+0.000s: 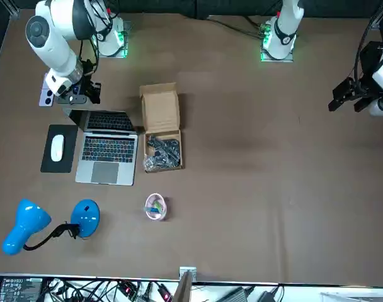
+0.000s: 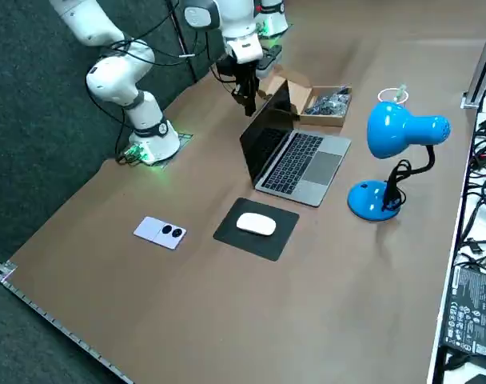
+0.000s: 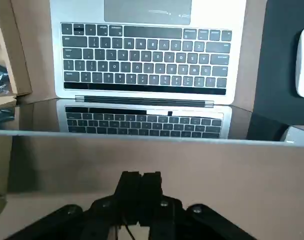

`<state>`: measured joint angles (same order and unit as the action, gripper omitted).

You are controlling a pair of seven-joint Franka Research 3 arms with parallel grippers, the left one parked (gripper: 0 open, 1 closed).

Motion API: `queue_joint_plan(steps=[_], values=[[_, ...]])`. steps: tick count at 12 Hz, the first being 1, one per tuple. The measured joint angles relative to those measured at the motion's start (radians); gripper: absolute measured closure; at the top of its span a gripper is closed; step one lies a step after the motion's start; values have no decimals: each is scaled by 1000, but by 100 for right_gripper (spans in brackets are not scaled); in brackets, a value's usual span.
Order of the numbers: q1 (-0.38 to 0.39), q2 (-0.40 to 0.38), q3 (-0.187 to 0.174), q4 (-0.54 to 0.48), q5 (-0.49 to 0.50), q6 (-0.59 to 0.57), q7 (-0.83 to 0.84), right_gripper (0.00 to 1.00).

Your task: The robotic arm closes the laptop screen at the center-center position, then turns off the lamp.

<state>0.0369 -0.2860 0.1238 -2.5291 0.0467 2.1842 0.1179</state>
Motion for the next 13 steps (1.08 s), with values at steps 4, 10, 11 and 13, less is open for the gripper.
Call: queue_joint_plan(steps=[4, 10, 11, 13], values=[[0, 13, -1, 0, 0, 43, 0, 99], [-1, 54, -3, 26, 0, 143, 11, 99], [-1, 73, -4, 43, 0, 146, 12, 99], [-3, 113, -5, 86, 0, 149, 13, 99]])
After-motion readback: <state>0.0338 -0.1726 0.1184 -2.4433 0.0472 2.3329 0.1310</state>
